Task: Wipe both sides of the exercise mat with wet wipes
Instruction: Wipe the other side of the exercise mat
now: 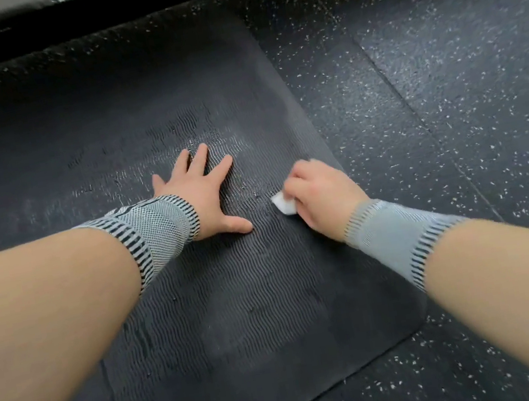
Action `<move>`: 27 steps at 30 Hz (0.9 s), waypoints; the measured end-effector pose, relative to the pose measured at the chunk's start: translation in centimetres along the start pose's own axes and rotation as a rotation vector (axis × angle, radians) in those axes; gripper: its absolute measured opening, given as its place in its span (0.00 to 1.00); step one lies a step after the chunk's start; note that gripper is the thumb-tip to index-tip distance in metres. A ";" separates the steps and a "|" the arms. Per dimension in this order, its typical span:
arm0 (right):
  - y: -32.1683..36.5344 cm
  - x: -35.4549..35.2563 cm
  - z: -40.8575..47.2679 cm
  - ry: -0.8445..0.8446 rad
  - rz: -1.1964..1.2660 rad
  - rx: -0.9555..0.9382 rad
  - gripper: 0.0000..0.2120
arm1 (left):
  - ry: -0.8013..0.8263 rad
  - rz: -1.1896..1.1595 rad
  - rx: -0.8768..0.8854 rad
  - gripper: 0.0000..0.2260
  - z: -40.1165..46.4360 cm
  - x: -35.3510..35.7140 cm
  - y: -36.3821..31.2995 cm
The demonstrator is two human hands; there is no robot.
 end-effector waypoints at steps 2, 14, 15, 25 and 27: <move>-1.1 0.0 2.8 -0.030 -0.006 0.086 0.03 | 0.015 0.000 0.007 0.55 0.2 0.2 0.0; -0.8 0.5 4.2 0.066 -0.048 0.058 0.05 | 0.109 0.066 0.070 0.59 0.0 0.5 -0.3; -1.3 1.0 5.5 0.113 -0.066 0.114 0.06 | 0.115 0.057 0.067 0.59 0.0 0.5 -0.4; 1.4 -1.4 -2.5 0.345 -0.085 0.125 0.11 | 0.141 0.009 0.137 0.59 0.2 0.8 -0.5; 1.9 -4.1 -0.9 0.274 -0.141 0.161 0.10 | 0.143 -0.004 0.144 0.58 -0.1 0.3 -0.4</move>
Point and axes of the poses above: each hand's wrist, its own z-axis towards the middle knuckle, its own x-axis out of the palm, y = z × x, the point moved 10 cm from there along z, towards the middle knuckle, and after that the axes turned 8 degrees about z, right-handed, at the moved point
